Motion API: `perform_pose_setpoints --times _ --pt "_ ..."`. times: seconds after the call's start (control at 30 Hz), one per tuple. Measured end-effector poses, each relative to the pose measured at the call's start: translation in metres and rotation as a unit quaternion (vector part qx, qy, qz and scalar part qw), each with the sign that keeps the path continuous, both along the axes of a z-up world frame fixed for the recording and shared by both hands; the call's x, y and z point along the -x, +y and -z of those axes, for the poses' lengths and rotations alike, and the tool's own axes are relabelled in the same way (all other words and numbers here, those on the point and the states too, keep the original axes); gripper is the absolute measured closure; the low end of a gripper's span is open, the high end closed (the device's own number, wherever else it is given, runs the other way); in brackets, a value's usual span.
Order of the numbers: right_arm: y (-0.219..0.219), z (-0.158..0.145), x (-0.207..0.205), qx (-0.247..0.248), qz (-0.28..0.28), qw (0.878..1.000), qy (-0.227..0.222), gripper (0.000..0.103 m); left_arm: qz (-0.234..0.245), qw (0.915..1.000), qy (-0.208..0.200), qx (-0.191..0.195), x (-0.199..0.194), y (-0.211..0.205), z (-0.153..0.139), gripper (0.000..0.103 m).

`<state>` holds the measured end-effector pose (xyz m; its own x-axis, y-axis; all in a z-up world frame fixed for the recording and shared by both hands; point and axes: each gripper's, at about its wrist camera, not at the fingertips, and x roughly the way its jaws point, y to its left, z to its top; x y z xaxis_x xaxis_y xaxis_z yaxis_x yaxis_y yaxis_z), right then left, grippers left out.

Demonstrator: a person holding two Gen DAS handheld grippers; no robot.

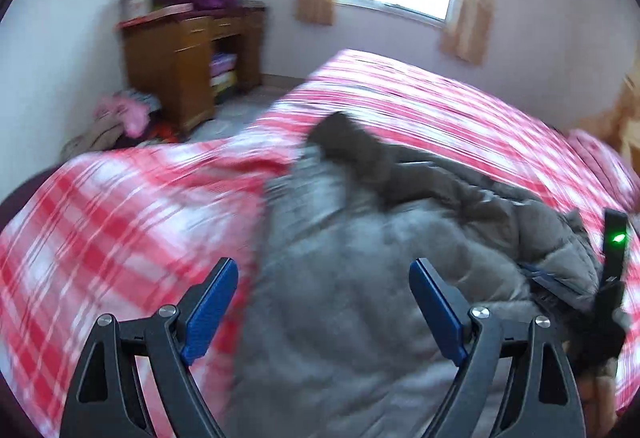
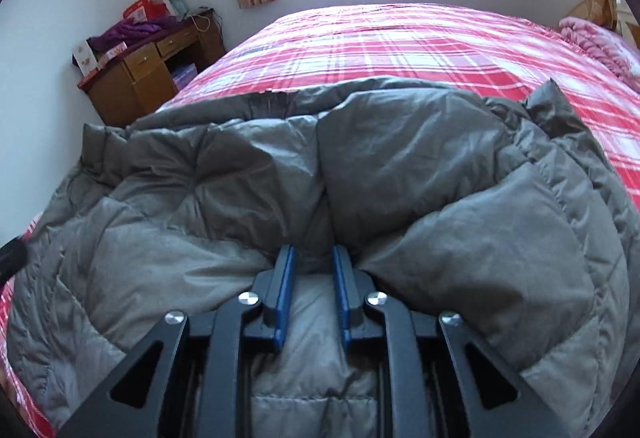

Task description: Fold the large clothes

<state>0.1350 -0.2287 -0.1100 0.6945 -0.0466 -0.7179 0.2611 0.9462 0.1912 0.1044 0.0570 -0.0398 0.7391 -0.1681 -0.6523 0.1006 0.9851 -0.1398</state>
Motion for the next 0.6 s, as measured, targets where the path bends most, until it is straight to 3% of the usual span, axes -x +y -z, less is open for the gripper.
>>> perform_pose_setpoints --times 0.07,0.2,0.27,0.43,0.6 --pt "0.006 -0.009 0.003 0.018 0.000 1.000 0.008 0.083 -0.011 0.9999 -0.007 0.009 0.016 0.014 0.004 0.016" --pt "0.016 -0.041 0.041 0.015 -0.009 0.998 -0.063 0.083 -0.039 0.9971 -0.025 0.060 0.039 0.026 0.012 0.015" --pt "0.025 -0.043 0.048 0.016 -0.016 0.997 -0.073 0.083 -0.043 0.9950 -0.018 0.089 0.041 0.026 0.023 0.015" --pt "0.028 0.004 0.033 -0.010 -0.020 0.999 -0.026 0.083 -0.031 0.9914 0.060 0.112 0.020 0.013 0.061 0.015" --pt "0.017 0.016 0.031 -0.027 -0.026 0.999 -0.031 0.083 -0.013 0.9847 0.046 0.167 0.008 0.002 0.068 0.016"
